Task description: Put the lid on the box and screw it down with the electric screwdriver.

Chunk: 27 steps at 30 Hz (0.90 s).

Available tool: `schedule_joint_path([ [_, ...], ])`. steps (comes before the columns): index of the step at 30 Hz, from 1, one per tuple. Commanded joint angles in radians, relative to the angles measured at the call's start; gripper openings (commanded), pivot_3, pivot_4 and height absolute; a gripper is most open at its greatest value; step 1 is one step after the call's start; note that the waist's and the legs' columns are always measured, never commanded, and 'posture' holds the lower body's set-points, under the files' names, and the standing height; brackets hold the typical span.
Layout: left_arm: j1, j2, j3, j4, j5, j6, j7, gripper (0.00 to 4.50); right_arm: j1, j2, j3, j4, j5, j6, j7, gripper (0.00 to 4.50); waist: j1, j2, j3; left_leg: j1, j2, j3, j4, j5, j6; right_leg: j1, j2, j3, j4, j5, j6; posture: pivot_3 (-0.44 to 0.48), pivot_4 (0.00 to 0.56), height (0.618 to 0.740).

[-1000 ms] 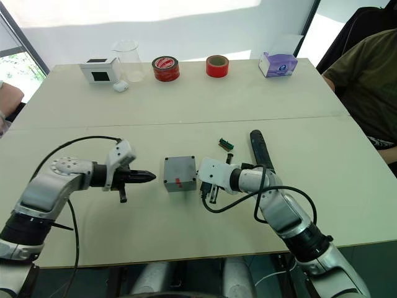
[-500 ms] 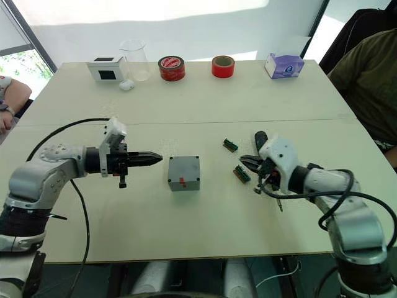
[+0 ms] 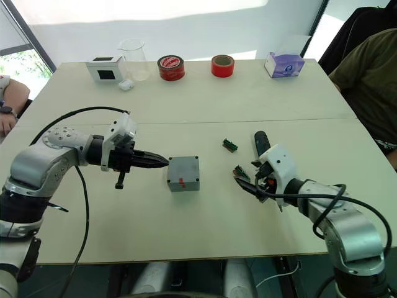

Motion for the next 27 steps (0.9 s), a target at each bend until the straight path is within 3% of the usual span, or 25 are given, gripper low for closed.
schedule_joint_path([
  [1,0.025,0.029,0.022,-0.045,-0.018,0.009,0.004,0.00,-0.004,0.003,0.025,-0.014,-0.004,-0.019,-0.033,2.26,0.000,0.000,0.000,0.000,0.000,0.000,0.000,0.000,0.000,0.000,0.000,0.000,0.000,0.001,0.002,0.000,0.150,0.740],
  [5,0.060,0.050,0.041,-0.068,-0.022,0.019,0.022,0.00,-0.022,0.022,0.046,0.002,-0.011,-0.004,-0.083,1.01,-0.001,0.000,0.000,0.000,0.000,0.000,0.000,0.000,0.000,0.000,0.001,0.000,0.000,0.001,0.003,0.000,0.150,0.740],
  [23,0.074,0.054,0.050,-0.092,-0.051,0.030,0.076,0.00,-0.061,0.020,0.066,0.047,-0.016,0.001,-0.156,1.01,0.000,0.000,0.000,0.000,0.001,0.000,0.000,0.000,0.000,0.000,0.002,-0.001,0.000,0.001,0.003,0.000,0.150,0.740],
  [26,0.073,0.054,0.047,-0.086,-0.050,0.026,0.075,0.00,-0.064,0.020,0.064,0.047,-0.017,0.007,-0.167,1.67,-0.001,0.000,0.000,0.000,0.001,0.000,0.000,0.000,0.000,0.000,0.002,-0.001,0.000,0.001,0.003,0.000,0.150,0.740],
  [27,0.073,0.054,0.046,-0.084,-0.049,0.024,0.074,0.00,-0.064,0.019,0.063,0.047,-0.017,0.007,-0.169,2.12,-0.001,0.000,0.000,0.000,0.001,0.000,0.000,0.000,0.000,0.000,0.002,-0.001,0.000,0.001,0.003,0.000,0.150,0.740],
])
